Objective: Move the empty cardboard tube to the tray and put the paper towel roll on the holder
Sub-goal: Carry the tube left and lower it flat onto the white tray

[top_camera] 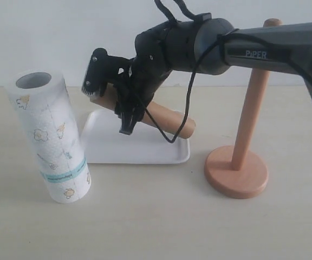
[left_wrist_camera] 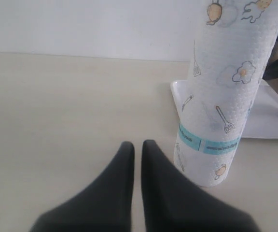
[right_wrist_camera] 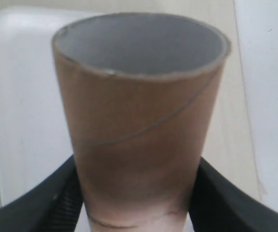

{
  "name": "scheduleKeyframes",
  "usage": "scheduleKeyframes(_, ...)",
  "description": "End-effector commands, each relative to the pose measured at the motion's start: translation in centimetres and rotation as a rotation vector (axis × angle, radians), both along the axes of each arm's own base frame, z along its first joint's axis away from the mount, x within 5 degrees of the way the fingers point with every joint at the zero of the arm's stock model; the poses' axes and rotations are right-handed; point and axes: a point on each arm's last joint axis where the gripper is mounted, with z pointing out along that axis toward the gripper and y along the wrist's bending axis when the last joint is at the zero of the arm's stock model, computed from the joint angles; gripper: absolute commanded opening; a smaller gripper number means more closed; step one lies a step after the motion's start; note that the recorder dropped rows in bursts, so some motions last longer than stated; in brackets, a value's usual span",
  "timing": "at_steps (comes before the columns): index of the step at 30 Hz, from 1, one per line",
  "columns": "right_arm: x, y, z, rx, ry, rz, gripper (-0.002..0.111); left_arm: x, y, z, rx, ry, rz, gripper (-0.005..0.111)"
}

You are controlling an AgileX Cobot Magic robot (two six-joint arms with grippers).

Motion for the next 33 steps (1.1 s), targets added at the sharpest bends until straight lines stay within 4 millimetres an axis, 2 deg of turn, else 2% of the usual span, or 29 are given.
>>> scheduleKeyframes(1,0.6,0.1,0.9,0.072,-0.040,-0.008,0.000,0.0,0.0,0.0,-0.011,-0.007,0.005,0.005)
scheduleKeyframes(12,0.7,0.3,0.8,0.123,-0.032,-0.050,0.002,0.0,0.0,0.0,-0.011,-0.007,0.005,0.005)
scheduleKeyframes(14,0.8,0.3,0.5,0.121,-0.028,-0.052,0.012,0.0,0.0,0.0,-0.011,-0.007,0.005,0.005)
scheduleKeyframes(18,0.9,0.5,-0.4,0.114,-0.008,-0.061,0.044,0.0,0.0,0.0,-0.011,-0.007,0.005,0.005)
scheduleKeyframes(20,1.0,0.5,-0.5,0.127,-0.003,-0.074,0.051,0.0,0.0,0.0,-0.011,-0.007,0.005,0.005)
scheduleKeyframes(31,0.9,0.4,-0.6,0.126,0.012,-0.096,0.051,0.0,0.0,0.0,-0.011,-0.007,0.005,0.005)
scheduleKeyframes(33,0.9,0.4,-0.7,0.120,0.018,-0.098,0.055,0.0,0.0,0.0,-0.011,-0.007,0.005,0.005)
